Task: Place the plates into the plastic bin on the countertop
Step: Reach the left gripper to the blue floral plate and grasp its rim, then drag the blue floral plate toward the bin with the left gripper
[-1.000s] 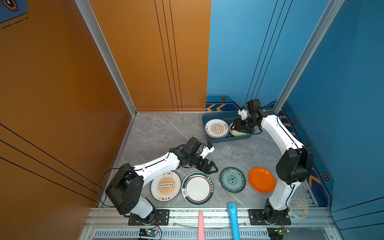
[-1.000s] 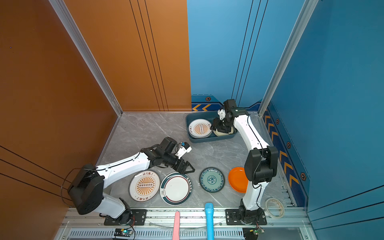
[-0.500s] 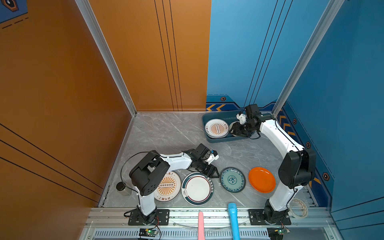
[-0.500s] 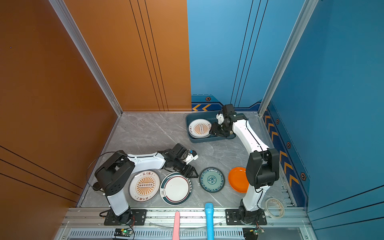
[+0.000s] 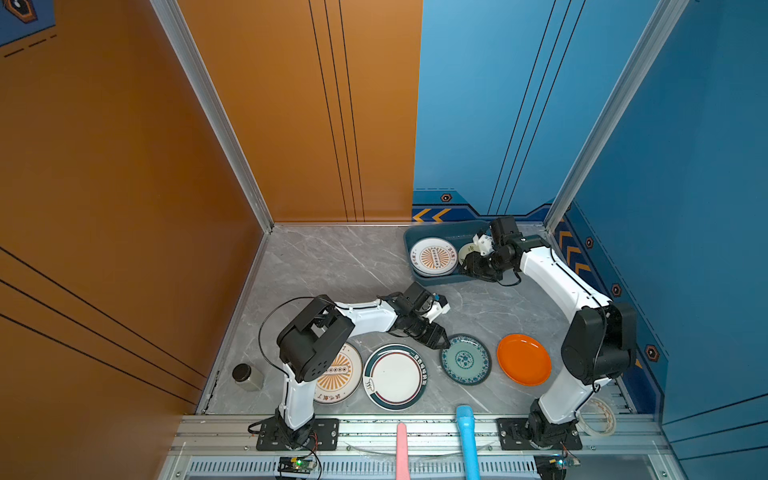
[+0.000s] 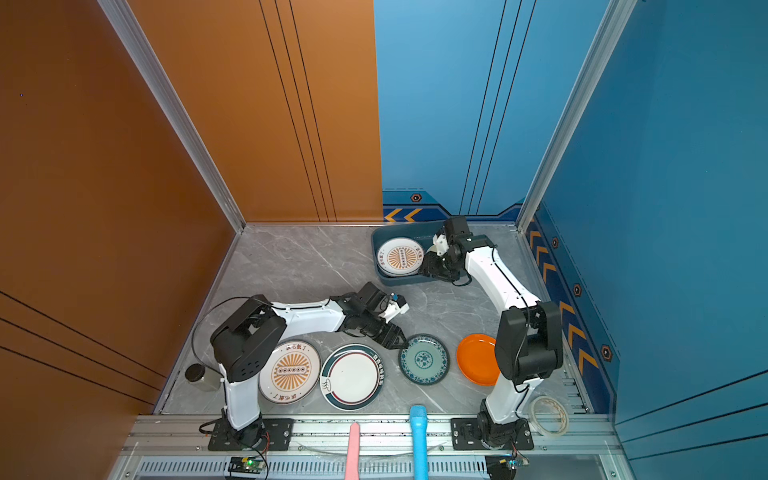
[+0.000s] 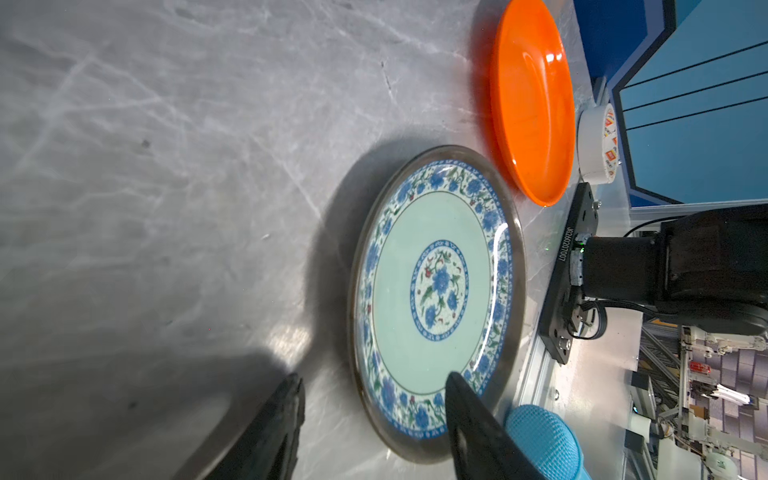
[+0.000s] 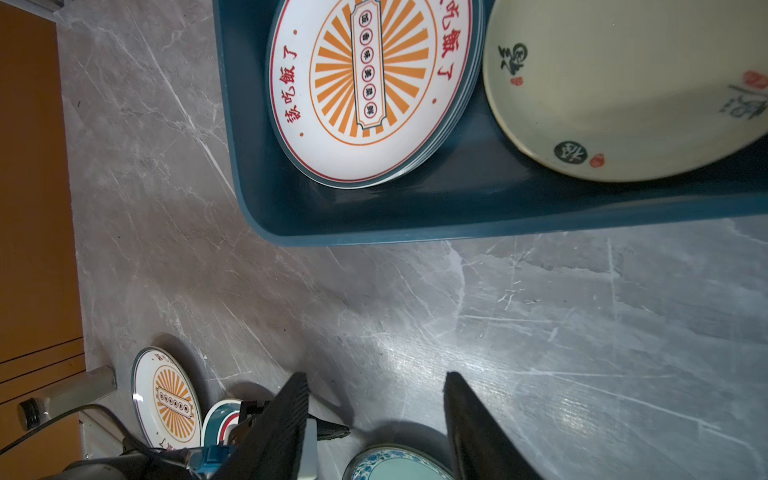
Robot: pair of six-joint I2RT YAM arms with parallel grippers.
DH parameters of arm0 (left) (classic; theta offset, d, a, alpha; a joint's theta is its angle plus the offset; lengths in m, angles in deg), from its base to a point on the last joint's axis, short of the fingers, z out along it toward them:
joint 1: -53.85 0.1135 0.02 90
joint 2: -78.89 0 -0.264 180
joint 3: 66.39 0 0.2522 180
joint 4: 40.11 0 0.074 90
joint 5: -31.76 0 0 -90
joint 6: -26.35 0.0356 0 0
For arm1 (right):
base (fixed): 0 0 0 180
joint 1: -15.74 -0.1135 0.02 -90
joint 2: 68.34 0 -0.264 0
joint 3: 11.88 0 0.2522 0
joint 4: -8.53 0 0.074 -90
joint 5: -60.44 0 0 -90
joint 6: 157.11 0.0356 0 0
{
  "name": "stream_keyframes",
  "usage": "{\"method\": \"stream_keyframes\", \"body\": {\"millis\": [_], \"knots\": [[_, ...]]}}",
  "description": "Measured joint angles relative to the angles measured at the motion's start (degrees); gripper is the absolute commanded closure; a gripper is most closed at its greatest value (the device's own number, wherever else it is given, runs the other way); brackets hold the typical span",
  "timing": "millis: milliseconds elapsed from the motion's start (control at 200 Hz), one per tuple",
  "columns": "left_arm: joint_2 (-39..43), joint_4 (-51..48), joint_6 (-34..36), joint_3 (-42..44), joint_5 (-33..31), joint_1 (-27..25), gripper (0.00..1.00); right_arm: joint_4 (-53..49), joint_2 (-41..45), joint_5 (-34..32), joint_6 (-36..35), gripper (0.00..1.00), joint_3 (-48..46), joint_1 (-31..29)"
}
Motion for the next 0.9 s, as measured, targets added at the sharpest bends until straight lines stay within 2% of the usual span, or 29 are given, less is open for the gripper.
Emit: {"method": "stream_keyframes", "body": {"millis": [270,601,751,836,901], "knots": [[-3.0,-1.2,-1.1,-3.6,-1.5,-1.2,0.57,1.2,1.6,0.0,0.0,0.45,-1.9,0.1],[-5.0,-2.6,-1.1,-5.4,-1.9,-1.5,0.83,2.4,3.1,0.0,0.2,0.46,-4.6,0.1],[-5.1,-3.2,-0.4,-5.4,-1.9,-1.5,0.91,2.5,4.3,0.0,0.3,0.45,-5.5,0.1],[-5.1,-3.3,-0.6,-5.5,-1.2,-1.2,0.99,2.5,5.5,0.0,0.4,0.45,-6.2,0.1],[-5.1,-3.9,-0.5,-5.7,-0.6,-0.8,1.0,2.5,6.5,0.0,0.4,0.45,-6.8,0.2]]}}
